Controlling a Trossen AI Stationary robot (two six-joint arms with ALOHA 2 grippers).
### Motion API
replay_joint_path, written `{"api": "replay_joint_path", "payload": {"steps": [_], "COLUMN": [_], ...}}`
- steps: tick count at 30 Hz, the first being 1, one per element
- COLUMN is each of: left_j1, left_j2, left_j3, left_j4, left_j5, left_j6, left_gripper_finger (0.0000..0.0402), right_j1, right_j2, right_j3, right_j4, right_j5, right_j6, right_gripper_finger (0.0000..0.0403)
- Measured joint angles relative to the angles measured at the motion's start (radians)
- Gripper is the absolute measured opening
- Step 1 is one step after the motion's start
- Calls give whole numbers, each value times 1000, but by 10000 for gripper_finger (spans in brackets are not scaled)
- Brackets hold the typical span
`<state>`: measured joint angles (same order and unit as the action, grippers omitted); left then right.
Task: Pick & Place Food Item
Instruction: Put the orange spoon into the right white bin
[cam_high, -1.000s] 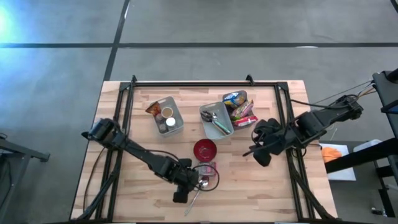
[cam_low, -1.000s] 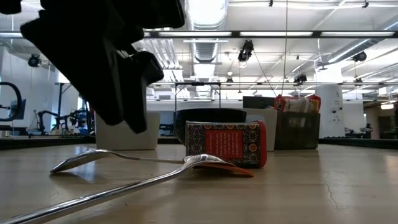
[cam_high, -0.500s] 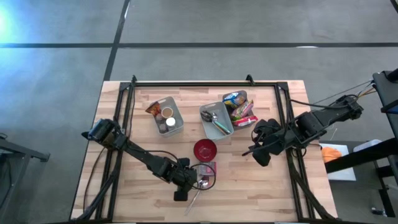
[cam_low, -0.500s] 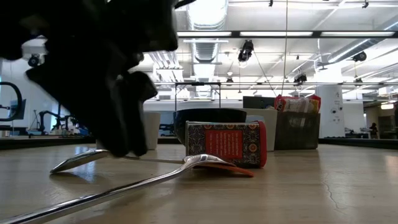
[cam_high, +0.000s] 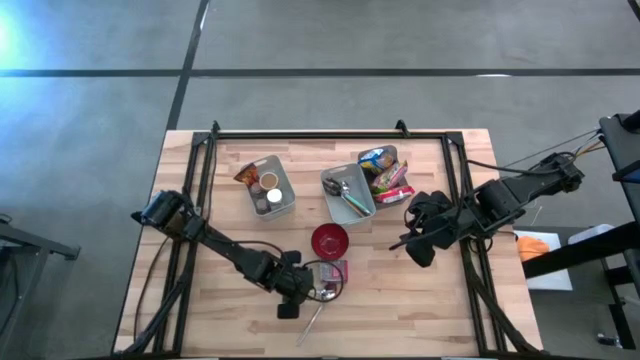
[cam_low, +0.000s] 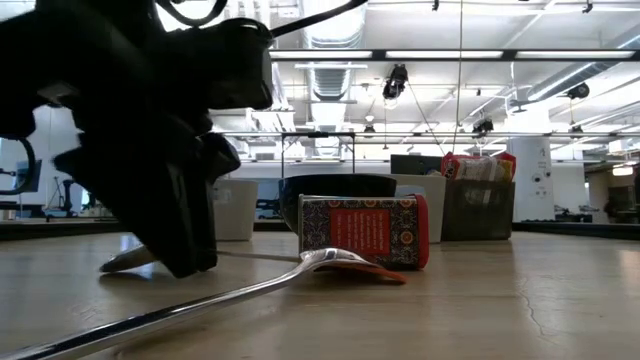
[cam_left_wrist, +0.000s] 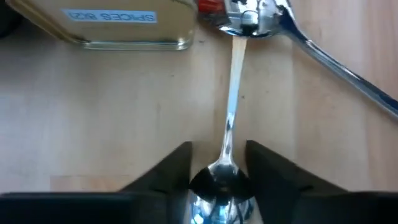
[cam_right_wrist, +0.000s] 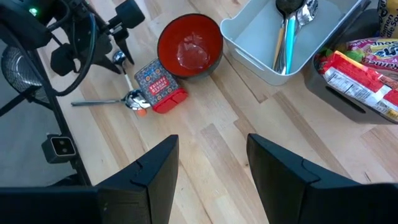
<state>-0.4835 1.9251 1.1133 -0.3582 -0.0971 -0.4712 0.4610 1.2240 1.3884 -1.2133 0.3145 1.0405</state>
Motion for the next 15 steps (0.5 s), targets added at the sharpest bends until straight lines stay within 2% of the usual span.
{"api": "replay_joint_path", "payload": {"steps": [5,10,15], "left_j1": [-2,-1,9], "left_j2": [-2,-8,-68], "left_j3": [-1,1,1], "left_j4": [12,11,-21], "left_j5": [38,65,126], "left_j6": [-2,-37,-209], "left_gripper_finger": [21,5,3], "right_j1": [0,0,7], "right_j2": [0,1,9], "right_j3": [0,0,-1], "right_j4": [0,0,67], "right_j5": [0,0,0], "right_j6": [-1,-16,-159], "right_gripper_finger": [187,187,187]}}
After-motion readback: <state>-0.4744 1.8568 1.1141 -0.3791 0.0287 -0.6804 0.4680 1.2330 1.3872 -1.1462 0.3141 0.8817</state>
